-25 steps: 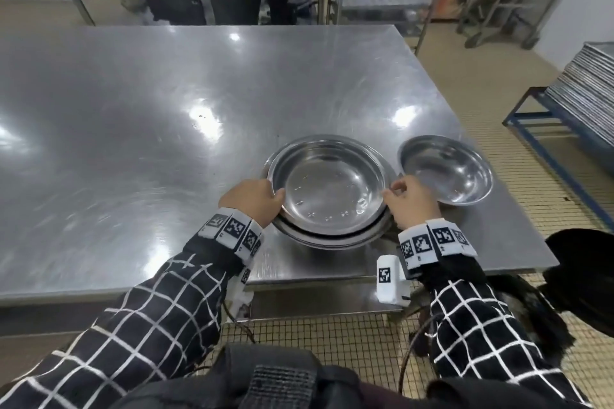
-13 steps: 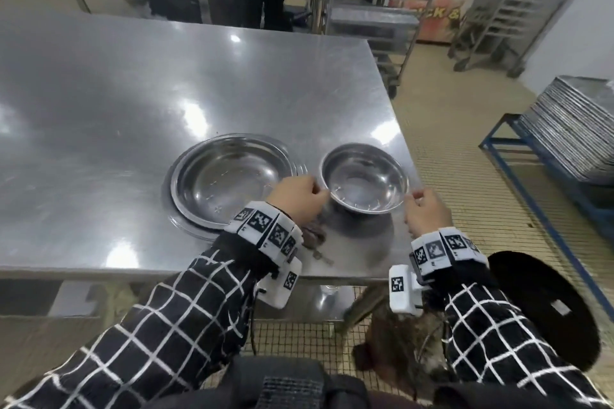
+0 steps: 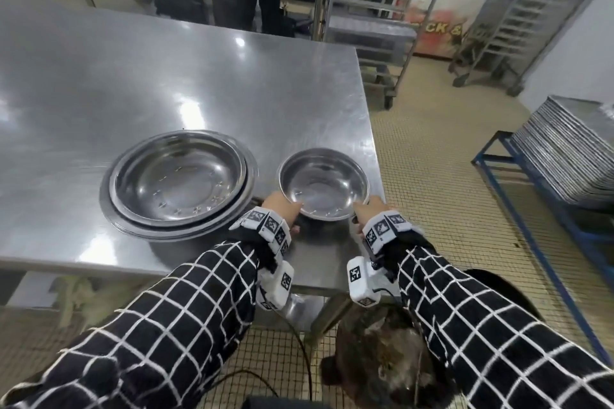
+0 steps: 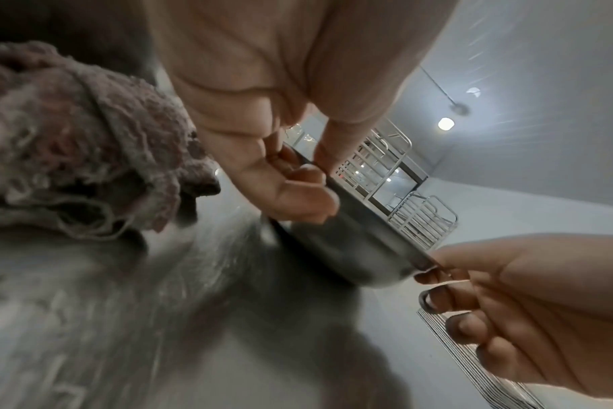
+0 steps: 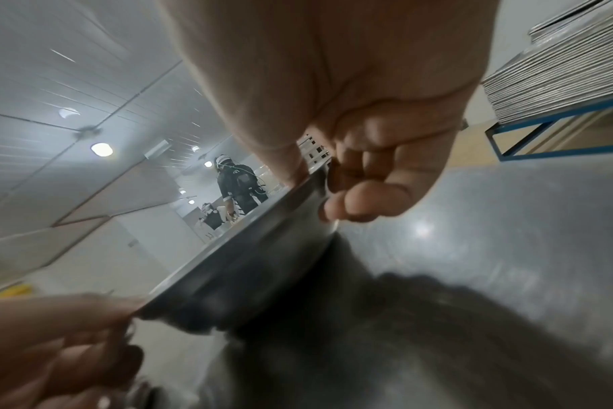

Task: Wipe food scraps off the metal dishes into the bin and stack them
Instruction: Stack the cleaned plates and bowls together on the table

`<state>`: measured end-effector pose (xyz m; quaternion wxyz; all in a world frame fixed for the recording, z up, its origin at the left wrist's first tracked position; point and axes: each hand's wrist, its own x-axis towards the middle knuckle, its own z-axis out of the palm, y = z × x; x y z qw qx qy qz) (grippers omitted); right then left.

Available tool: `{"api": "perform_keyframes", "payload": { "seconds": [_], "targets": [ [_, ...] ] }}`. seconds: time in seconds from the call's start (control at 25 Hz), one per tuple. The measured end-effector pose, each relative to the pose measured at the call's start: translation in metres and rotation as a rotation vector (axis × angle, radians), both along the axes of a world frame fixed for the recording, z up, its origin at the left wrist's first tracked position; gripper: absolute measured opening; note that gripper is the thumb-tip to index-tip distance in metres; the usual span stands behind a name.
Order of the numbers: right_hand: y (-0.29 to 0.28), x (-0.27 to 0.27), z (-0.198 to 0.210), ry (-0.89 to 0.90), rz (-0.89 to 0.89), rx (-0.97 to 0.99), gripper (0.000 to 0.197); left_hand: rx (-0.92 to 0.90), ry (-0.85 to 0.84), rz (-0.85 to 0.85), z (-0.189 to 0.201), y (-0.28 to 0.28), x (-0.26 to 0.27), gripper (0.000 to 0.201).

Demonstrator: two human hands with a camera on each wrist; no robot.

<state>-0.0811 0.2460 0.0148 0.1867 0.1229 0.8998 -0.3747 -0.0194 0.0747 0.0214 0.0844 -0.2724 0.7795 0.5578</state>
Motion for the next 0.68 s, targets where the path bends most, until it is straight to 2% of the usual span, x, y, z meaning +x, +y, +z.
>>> {"api": "perform_keyframes", "payload": {
  "seconds": [0.2,0.32,0.44,0.56,0.68],
  "targets": [
    [-0.009,0.022,0.024,0.194,-0.115,-0.273,0.019,-0.07,0.148,-0.006,0.026,-0.01,0.02,0.02],
    [-0.03,0.037,0.053,0.254,-0.023,-0.368,0.014,-0.191,0.247,0.077,0.054,-0.042,0.041,0.019],
    [-0.071,0.051,0.072,0.247,0.108,-0.411,0.015,-0.203,0.341,0.2,0.076,-0.094,0.063,0.026],
    [-0.116,0.061,0.075,0.212,0.225,-0.386,0.01,-0.32,0.323,0.248,0.087,-0.146,0.088,0.009],
    [-0.155,0.068,0.066,0.239,0.29,-0.309,0.011,-0.431,0.218,0.27,0.083,-0.185,0.107,0.019]
  ]
}}
